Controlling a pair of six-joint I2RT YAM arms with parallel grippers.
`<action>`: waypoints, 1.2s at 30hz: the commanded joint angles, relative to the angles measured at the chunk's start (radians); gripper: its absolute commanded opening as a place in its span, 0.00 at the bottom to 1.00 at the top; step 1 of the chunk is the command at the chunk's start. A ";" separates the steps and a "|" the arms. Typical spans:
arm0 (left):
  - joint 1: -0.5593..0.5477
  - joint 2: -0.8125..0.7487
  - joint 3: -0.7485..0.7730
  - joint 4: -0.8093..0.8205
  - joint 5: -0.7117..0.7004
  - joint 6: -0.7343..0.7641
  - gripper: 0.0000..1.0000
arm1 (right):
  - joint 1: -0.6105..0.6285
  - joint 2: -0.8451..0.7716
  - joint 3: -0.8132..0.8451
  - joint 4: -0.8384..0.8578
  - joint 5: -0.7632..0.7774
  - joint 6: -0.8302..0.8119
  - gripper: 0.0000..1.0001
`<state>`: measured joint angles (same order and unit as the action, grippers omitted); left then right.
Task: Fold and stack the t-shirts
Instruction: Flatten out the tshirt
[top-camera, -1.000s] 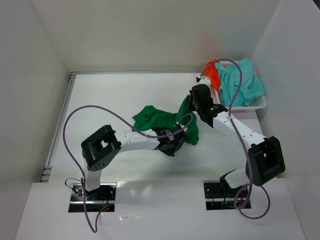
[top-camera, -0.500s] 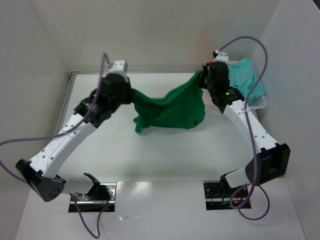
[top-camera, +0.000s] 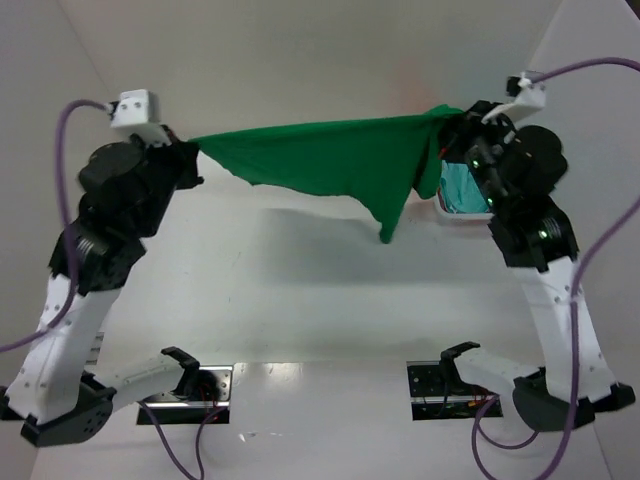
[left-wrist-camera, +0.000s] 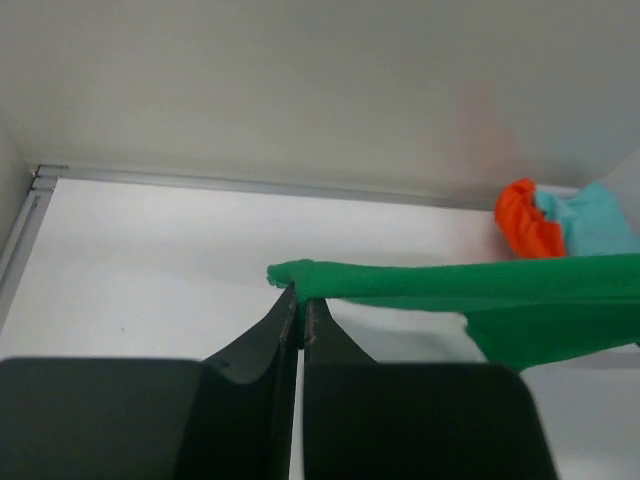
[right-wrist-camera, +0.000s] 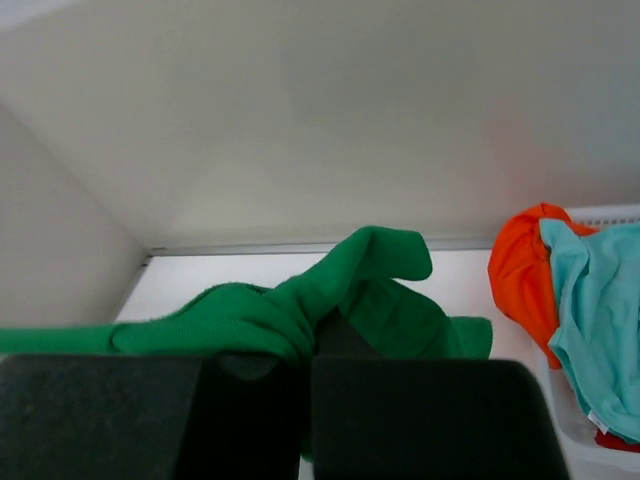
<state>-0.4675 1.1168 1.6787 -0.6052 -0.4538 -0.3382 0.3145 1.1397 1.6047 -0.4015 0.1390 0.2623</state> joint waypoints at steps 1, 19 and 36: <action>0.006 -0.147 0.015 0.016 0.009 0.025 0.00 | 0.001 -0.147 0.087 -0.031 -0.079 -0.012 0.00; 0.006 -0.236 -0.328 0.084 -0.065 -0.120 0.00 | 0.001 -0.113 -0.227 -0.013 -0.095 0.073 0.00; 0.219 0.452 -0.544 0.240 -0.128 -0.357 0.00 | 0.011 0.625 -0.411 0.352 -0.196 0.163 0.00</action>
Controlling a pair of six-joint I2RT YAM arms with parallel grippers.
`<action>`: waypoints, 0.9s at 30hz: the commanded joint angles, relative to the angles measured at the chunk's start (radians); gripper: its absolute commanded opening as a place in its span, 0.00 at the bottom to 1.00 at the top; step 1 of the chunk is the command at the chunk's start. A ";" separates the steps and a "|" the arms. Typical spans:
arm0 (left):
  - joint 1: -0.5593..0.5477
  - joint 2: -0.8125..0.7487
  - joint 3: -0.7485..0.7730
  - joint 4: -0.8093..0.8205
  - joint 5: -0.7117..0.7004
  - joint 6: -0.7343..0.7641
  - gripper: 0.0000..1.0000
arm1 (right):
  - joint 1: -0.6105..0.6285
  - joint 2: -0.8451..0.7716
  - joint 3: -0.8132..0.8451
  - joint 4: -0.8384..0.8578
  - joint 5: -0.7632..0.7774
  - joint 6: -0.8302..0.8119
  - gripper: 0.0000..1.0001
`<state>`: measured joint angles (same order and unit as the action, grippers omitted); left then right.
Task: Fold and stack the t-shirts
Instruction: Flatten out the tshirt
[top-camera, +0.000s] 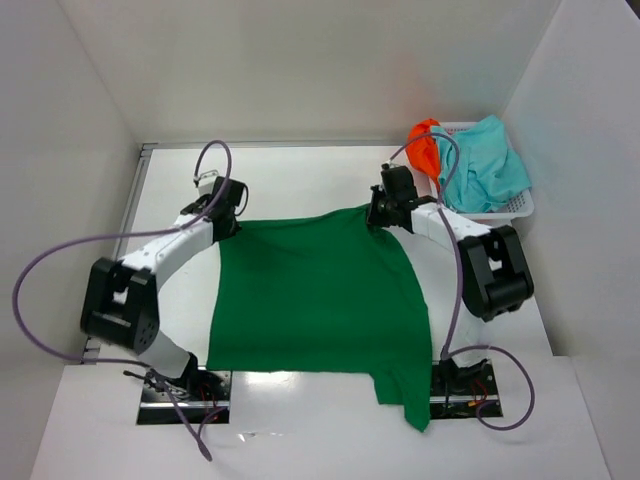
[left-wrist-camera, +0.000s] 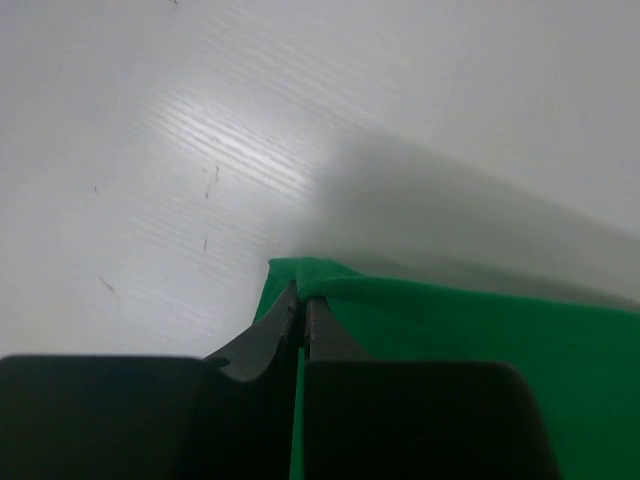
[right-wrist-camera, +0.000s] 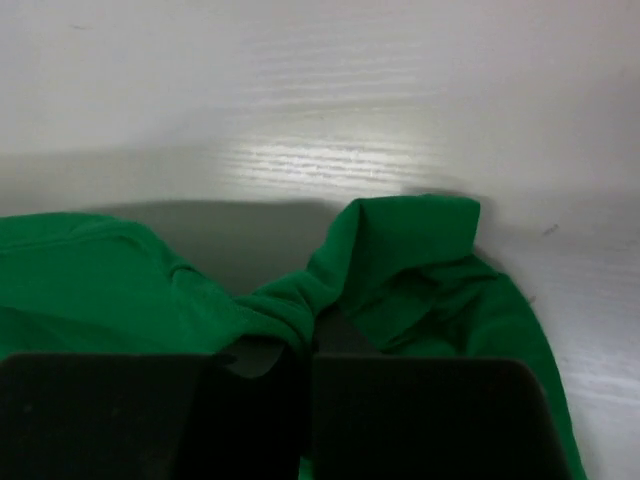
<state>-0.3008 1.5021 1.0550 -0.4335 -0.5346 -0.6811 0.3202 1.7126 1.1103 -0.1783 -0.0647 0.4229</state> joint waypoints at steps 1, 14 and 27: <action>0.066 0.125 0.095 0.091 -0.038 0.006 0.00 | 0.005 0.073 0.118 0.129 0.008 -0.009 0.00; 0.253 0.343 0.284 0.288 0.060 0.167 0.00 | 0.005 0.317 0.468 0.106 0.250 -0.099 0.00; 0.296 0.498 0.444 0.277 0.070 0.215 0.00 | 0.005 0.459 0.603 0.086 0.233 -0.127 0.80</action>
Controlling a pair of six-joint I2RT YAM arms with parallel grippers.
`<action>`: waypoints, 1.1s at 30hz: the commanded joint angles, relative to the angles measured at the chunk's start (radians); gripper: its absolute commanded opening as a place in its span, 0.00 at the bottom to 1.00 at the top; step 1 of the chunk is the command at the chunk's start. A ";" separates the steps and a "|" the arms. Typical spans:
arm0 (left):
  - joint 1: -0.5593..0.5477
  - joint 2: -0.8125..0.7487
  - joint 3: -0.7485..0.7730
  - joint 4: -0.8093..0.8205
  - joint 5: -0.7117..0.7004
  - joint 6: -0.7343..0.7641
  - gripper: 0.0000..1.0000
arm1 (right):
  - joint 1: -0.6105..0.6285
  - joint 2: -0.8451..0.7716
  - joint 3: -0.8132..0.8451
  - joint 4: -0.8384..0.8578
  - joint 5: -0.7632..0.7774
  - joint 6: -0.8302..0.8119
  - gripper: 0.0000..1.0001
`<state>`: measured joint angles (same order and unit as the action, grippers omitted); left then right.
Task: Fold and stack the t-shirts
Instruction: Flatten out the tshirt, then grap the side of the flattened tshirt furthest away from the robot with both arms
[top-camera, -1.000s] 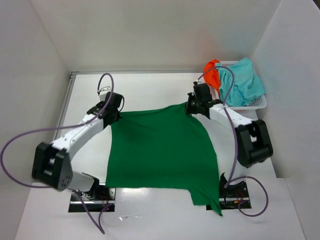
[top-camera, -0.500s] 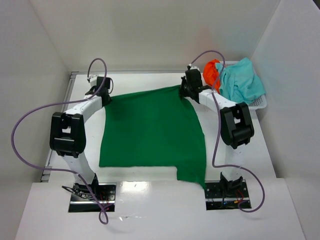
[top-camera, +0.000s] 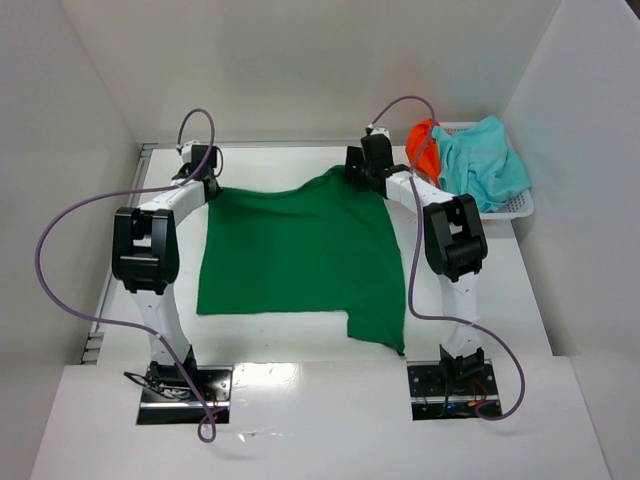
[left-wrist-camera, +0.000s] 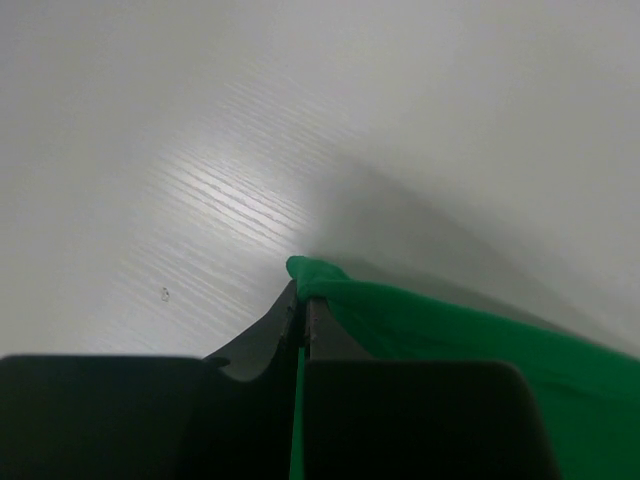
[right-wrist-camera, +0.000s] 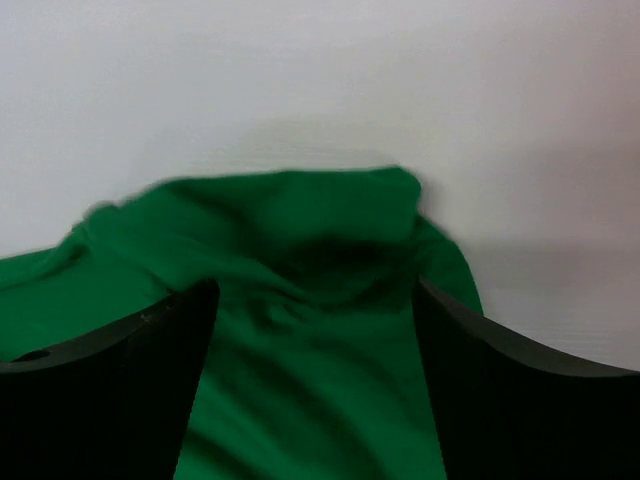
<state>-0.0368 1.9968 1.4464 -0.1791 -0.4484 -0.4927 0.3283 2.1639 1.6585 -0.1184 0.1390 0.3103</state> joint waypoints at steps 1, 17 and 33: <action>0.032 0.003 0.052 0.023 -0.016 0.035 0.00 | -0.003 0.008 0.046 0.026 0.040 -0.025 0.85; 0.041 0.045 0.100 0.013 0.042 0.094 0.00 | -0.041 0.160 0.153 0.008 0.008 -0.046 0.66; 0.041 0.094 0.121 0.013 0.051 0.112 0.00 | -0.060 0.332 0.441 -0.128 -0.078 -0.017 0.20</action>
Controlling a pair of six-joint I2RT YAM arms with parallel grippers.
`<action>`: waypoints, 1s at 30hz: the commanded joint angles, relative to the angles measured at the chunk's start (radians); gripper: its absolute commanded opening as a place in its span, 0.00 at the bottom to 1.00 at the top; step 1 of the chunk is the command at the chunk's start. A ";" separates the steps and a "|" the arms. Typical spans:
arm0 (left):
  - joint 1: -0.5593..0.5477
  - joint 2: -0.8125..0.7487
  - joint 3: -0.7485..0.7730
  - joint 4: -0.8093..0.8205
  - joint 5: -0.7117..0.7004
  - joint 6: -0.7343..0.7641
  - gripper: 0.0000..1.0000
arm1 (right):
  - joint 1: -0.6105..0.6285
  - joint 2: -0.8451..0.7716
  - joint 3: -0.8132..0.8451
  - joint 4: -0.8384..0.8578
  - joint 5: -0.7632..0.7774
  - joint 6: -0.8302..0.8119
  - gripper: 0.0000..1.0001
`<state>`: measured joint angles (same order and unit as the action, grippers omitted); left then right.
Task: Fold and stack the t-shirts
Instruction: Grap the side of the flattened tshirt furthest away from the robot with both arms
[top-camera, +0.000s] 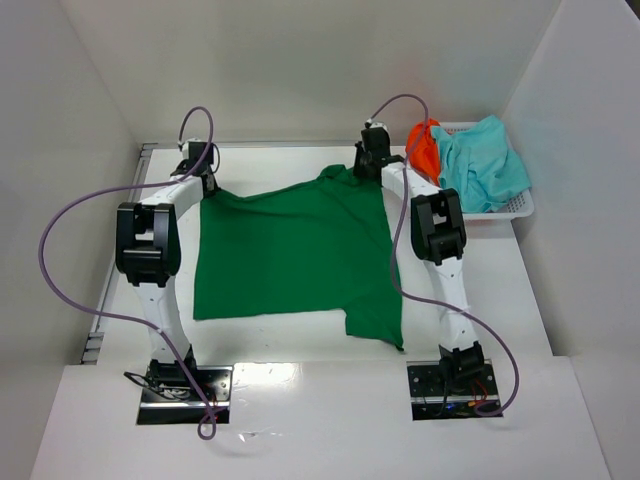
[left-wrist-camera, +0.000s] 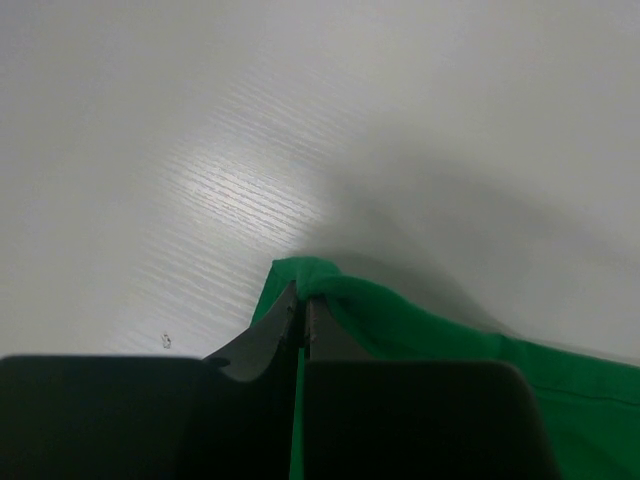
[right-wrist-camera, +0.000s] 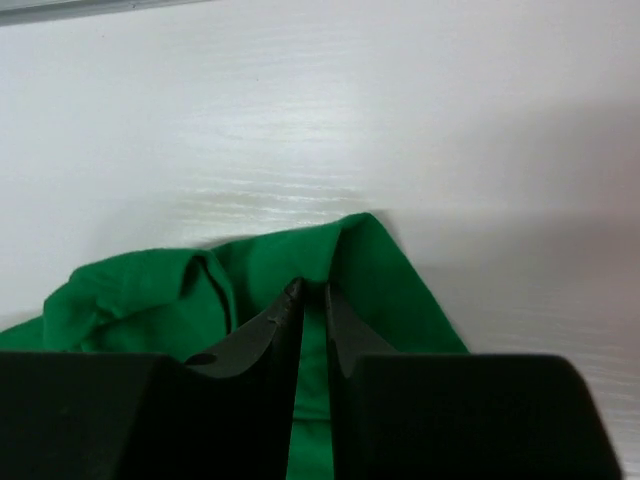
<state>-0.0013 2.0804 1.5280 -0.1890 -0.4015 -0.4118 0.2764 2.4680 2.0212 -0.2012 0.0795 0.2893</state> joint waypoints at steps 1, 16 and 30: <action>0.006 0.010 0.040 0.023 0.004 0.031 0.00 | -0.008 0.043 0.091 -0.055 -0.018 0.004 0.19; 0.037 -0.010 0.060 0.023 0.046 0.031 0.00 | -0.020 -0.102 0.126 -0.096 0.023 -0.016 0.00; 0.057 0.012 0.103 -0.006 0.139 0.051 0.00 | -0.029 -0.264 -0.104 -0.077 0.002 0.008 0.00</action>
<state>0.0517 2.0808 1.6058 -0.2096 -0.2897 -0.3901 0.2508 2.2448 1.9778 -0.3054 0.0723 0.2932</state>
